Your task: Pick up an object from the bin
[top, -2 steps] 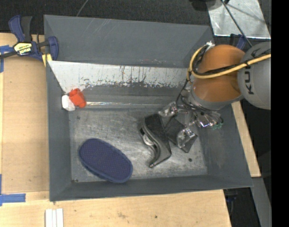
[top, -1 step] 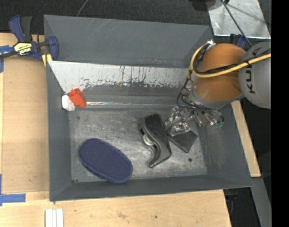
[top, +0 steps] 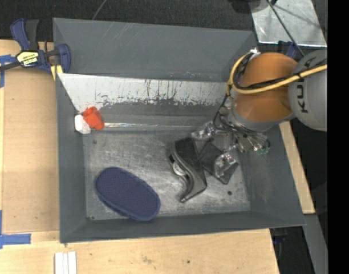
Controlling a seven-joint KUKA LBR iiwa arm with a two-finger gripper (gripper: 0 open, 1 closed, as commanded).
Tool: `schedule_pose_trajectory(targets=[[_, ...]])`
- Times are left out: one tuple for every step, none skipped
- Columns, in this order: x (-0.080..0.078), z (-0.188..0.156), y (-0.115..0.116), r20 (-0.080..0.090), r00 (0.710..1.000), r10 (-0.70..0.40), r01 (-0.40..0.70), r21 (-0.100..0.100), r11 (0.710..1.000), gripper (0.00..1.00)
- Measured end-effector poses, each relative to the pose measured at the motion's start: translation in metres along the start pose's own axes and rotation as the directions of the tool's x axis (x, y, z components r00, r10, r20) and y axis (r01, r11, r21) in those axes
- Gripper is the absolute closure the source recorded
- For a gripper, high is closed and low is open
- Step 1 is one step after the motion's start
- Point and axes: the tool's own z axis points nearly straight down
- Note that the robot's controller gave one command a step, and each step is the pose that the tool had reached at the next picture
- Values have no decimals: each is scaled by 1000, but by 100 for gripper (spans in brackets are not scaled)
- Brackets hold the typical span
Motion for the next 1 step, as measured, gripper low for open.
schedule_pose_trajectory(targets=[[-8,33,26,6,963,-269,269,9,963,0]])
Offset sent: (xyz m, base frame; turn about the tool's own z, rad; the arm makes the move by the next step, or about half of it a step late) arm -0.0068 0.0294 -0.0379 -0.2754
